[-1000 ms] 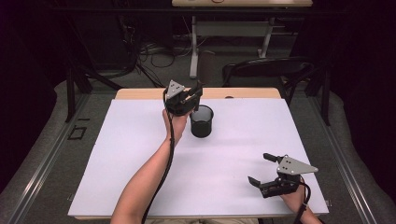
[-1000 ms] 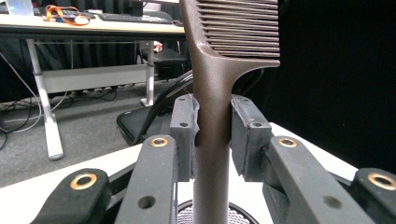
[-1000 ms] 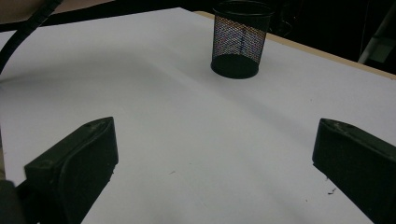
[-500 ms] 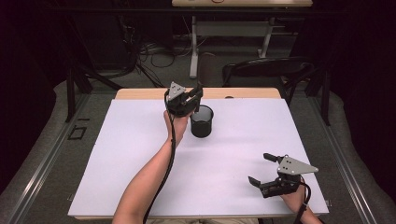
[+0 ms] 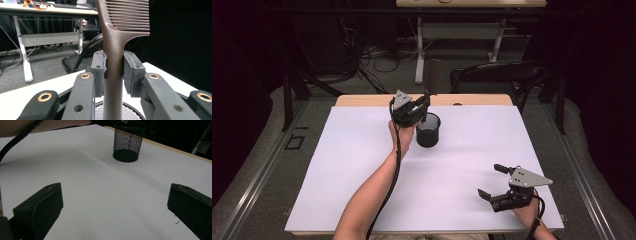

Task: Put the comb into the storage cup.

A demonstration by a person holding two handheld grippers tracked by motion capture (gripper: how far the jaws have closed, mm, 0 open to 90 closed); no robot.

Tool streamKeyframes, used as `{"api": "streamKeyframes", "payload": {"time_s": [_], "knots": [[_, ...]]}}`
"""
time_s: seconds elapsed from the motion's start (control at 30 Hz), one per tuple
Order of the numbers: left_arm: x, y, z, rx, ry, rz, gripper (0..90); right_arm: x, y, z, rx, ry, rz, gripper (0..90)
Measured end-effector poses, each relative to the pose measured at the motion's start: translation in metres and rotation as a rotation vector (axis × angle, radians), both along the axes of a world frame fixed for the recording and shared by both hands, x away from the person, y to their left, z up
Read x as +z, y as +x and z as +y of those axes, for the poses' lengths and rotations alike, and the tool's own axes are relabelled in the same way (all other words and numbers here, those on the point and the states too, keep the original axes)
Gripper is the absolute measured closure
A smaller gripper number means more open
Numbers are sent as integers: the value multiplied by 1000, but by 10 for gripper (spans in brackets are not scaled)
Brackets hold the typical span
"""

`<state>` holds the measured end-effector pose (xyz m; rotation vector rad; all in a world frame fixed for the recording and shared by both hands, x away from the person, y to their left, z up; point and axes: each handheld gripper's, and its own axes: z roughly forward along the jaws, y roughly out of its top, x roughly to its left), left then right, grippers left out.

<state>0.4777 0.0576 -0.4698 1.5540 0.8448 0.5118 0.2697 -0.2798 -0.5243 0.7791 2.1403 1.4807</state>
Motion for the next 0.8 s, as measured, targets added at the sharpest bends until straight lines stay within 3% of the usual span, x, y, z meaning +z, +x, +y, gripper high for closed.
{"api": "streamKeyframes", "payload": {"time_s": [0.8], "knots": [[-15, -1, -3, 0, 29, 21, 726, 0, 0, 0, 0, 0, 2, 0]]}}
